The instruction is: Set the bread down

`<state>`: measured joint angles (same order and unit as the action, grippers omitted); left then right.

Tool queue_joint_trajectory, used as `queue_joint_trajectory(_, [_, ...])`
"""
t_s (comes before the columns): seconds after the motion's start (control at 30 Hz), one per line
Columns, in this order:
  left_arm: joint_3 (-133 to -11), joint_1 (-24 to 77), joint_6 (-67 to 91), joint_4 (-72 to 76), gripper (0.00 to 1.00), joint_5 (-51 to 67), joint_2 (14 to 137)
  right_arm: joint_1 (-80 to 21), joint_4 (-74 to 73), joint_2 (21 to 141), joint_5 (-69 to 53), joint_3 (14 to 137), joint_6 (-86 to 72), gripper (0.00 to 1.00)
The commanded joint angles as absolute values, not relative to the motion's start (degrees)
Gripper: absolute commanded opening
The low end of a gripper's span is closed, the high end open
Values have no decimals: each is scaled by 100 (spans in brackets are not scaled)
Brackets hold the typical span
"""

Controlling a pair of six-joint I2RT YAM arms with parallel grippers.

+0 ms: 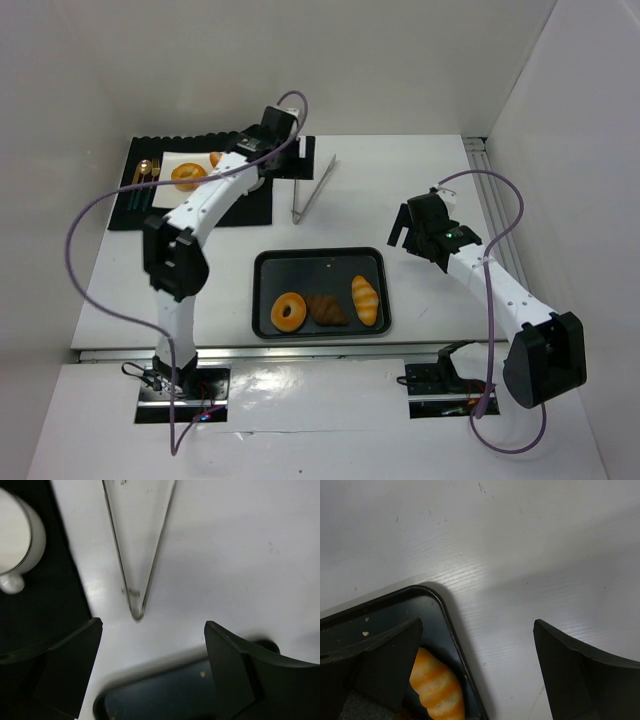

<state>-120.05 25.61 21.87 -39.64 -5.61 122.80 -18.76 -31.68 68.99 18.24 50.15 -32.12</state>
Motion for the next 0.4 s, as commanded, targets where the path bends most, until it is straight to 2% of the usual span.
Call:
queue_joint_trajectory(0.0, [-11191, 2627, 2504, -3937, 96, -264, 10701, -1863, -3059, 6908, 1855, 5203, -3270, 99])
queue_joint_trajectory(0.13, [-9375, 2829, 2672, -3885, 96, -105, 9514, -1863, -2997, 6794, 1741, 5203, -3270, 99])
queue_joint_trajectory(0.37, [-7586, 3111, 2927, -3806, 96, -167, 8131, -1863, -3050, 6846, 1740, 5142, -3322, 99])
